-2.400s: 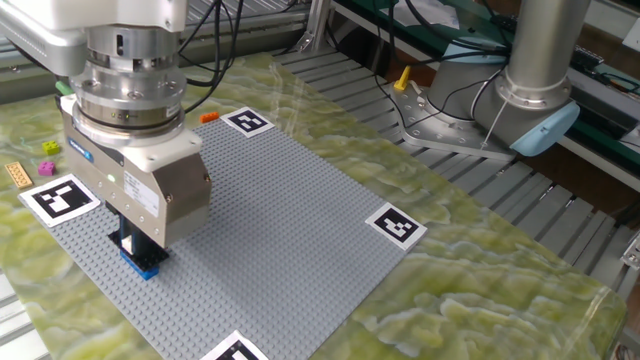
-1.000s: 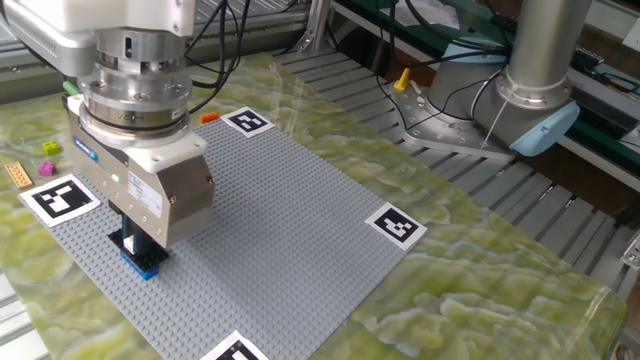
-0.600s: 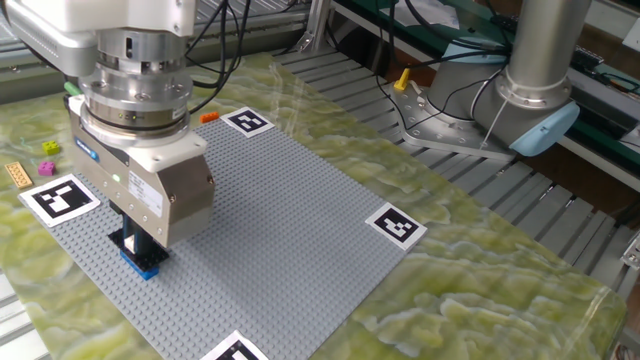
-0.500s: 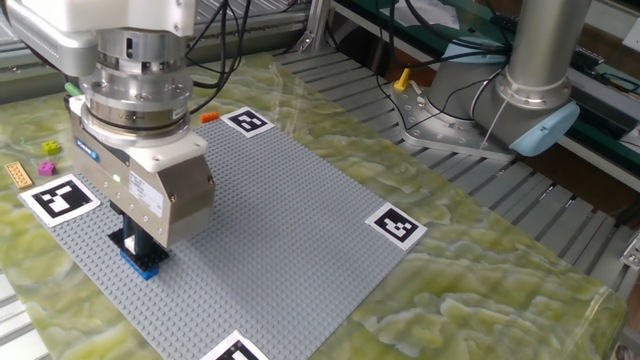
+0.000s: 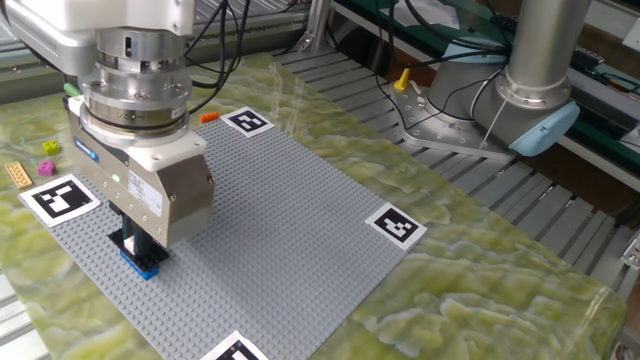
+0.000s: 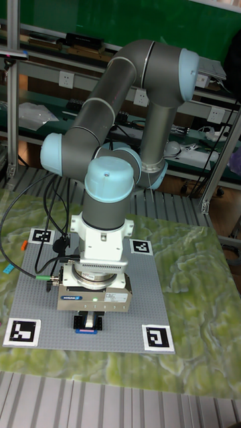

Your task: Stack small Lego blocks one on top of the other

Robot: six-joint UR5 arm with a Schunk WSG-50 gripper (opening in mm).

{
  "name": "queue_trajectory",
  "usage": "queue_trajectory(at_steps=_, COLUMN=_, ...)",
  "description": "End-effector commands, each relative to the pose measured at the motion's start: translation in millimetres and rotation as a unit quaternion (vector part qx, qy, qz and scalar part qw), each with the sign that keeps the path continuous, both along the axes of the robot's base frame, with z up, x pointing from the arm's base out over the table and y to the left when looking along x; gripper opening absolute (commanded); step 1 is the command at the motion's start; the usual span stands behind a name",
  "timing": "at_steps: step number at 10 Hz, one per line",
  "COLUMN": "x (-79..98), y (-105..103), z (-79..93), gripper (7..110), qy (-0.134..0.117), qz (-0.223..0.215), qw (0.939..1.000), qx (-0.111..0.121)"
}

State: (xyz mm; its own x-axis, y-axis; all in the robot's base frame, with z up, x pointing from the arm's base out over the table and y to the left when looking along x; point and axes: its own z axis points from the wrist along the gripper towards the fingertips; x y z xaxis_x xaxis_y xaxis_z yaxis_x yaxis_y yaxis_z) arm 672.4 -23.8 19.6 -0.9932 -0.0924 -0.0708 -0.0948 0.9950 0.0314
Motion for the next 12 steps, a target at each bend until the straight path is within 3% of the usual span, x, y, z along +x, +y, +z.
queue_trajectory(at_steps=1, x=3.2, y=-0.2, z=0.4, gripper=7, qy=-0.002, qz=-0.002, qw=1.0000, qx=0.004)
queue_trajectory(at_steps=8, x=4.9, y=2.4, z=2.4, gripper=7, qy=0.000, qz=0.000, qw=0.9999, qx=0.012)
queue_trajectory(at_steps=12, x=6.4, y=-1.4, z=-0.4, gripper=7, qy=0.003, qz=0.009, qw=0.9999, qx=0.004)
